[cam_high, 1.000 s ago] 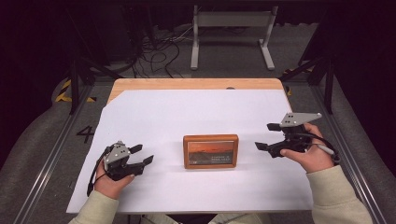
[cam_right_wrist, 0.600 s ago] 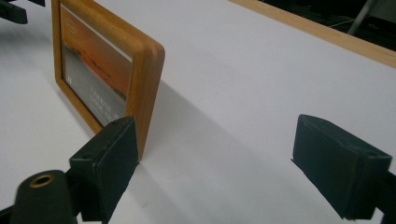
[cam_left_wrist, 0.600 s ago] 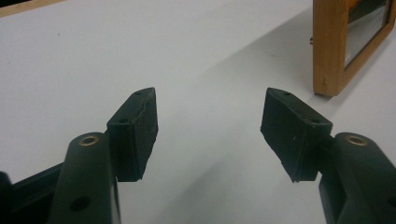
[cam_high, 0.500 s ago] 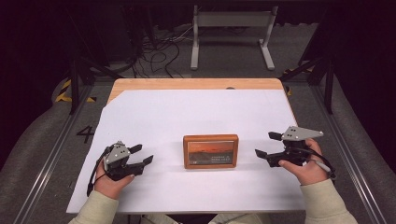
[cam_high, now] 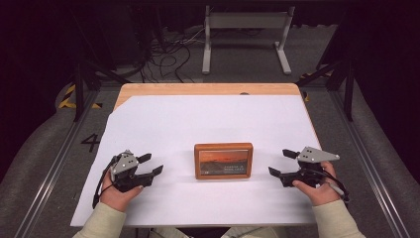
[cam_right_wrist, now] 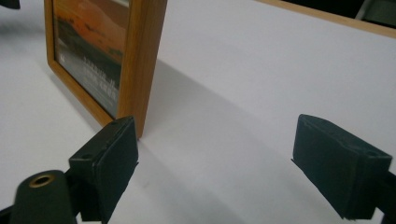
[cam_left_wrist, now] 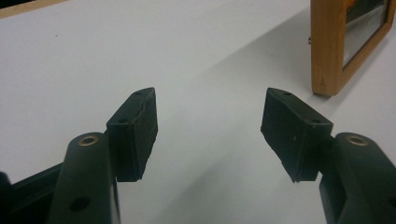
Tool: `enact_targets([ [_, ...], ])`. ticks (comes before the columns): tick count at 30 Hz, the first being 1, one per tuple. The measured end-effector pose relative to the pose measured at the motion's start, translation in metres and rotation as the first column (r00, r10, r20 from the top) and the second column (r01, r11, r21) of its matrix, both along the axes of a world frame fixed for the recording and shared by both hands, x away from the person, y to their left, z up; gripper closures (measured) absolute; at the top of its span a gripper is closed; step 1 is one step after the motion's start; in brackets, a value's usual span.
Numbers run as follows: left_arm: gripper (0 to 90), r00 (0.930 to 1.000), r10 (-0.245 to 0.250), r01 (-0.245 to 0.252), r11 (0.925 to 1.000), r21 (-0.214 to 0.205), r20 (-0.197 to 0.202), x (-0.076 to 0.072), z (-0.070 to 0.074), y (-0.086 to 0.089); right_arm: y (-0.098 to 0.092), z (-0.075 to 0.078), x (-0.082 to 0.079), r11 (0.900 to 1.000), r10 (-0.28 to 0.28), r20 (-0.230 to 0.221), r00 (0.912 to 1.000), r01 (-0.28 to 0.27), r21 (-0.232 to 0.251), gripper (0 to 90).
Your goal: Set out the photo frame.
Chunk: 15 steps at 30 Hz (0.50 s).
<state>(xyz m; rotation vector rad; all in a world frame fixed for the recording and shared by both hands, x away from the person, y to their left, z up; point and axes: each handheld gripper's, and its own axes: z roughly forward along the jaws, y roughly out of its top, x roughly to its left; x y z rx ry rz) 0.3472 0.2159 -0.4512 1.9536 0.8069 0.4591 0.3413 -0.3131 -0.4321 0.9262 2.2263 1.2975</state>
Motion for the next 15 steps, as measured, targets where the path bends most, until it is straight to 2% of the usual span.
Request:
enact_targets([
  [2,36.5,1.0,-0.003,0.003,1.0,0.001,0.001,0.0,0.0,0.0,0.0,-0.003,0.0,1.0,-0.003,0.002,1.0,0.003,-0.006,15.0],
  [3,36.5,1.0,-0.003,0.003,1.0,-0.003,-0.002,0.0,0.0,-0.001,0.0,-0.009,0.0,0.9994,-0.029,0.001,0.9996,0.029,-0.021,15.6],
  [6,36.5,1.0,-0.003,0.003,1.0,0.009,-0.006,0.0,-0.001,-0.001,0.0,-0.015,0.001,0.9983,-0.046,-0.011,0.9989,0.046,-0.036,15.8],
  [15,36.5,0.9998,-0.012,0.013,0.9999,0.007,-0.015,0.002,-0.002,-0.004,0.0,-0.019,0.003,0.997,-0.056,-0.007,0.9984,0.056,-0.053,15.7],
])
